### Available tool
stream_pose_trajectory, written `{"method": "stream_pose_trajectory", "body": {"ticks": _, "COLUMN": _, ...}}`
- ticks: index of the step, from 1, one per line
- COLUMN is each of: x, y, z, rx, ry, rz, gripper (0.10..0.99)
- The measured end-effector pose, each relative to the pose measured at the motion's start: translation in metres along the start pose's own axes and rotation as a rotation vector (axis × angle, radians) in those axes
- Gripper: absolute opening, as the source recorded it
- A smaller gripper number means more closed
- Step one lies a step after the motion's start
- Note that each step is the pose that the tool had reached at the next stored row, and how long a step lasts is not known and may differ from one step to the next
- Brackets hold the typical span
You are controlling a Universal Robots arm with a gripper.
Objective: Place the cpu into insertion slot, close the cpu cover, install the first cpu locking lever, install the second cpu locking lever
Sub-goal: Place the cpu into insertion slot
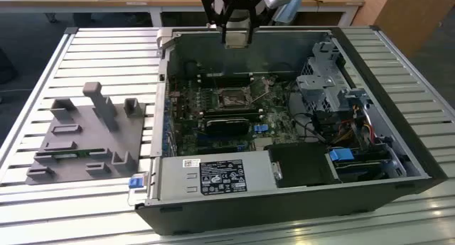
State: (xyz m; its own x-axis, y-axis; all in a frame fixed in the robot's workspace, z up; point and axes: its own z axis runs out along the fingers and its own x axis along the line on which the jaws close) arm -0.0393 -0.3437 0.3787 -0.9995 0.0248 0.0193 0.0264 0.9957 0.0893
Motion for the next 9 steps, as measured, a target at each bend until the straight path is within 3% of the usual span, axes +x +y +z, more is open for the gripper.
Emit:
{"method": "stream_pose_trajectory", "body": {"ticks": 5, "x": 0.0, "y": 0.0, "z": 0.0, "rx": 0.002, "ry": -0.0002, "rz": 0.001, "gripper": 0.541}}
{"method": "stream_pose_trajectory", "body": {"ticks": 9, "x": 0.0, "y": 0.0003, "z": 0.0007, "rx": 0.004, "ry": -0.0032, "rz": 0.034, "gripper": 0.541}}
